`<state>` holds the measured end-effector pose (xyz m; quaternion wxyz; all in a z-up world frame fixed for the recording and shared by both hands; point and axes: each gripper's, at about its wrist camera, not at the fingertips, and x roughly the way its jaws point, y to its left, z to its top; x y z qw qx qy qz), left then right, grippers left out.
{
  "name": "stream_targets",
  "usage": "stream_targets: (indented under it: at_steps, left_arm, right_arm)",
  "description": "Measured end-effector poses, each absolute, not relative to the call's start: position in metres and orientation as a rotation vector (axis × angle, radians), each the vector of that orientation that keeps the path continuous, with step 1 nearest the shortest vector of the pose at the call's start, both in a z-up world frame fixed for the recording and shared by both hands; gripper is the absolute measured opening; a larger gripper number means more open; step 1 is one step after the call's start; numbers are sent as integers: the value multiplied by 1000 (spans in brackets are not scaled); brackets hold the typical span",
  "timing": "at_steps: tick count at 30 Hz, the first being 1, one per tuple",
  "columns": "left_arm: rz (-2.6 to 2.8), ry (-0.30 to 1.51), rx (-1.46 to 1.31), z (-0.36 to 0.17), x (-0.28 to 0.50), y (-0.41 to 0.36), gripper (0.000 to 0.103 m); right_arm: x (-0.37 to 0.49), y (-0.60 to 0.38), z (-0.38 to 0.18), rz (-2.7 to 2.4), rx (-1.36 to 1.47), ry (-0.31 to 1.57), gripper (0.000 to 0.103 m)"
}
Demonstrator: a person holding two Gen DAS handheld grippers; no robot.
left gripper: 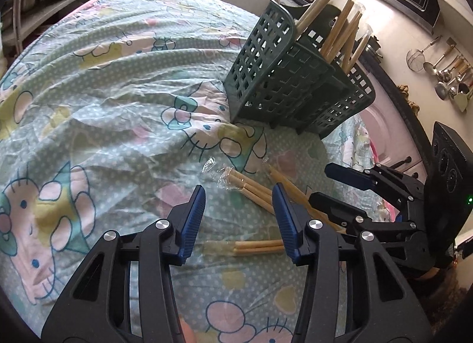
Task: Organize utensils
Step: 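Close the right gripper on a chopstick while the left gripper grasps another chopstick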
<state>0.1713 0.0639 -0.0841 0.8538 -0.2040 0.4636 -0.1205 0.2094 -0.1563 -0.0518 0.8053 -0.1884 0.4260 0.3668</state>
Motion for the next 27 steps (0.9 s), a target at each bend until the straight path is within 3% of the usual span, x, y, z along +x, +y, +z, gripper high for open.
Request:
stream_targets:
  at_steps: [22,27]
  left_arm:
    - [-241,1030,-446,-105,194,69,15]
    - [-256,1029,-456,-104,193,73,14]
  right_arm:
    - [234,-125,-70,825,-452,995,30]
    - [237,-116,-76,818,-460,1018,26]
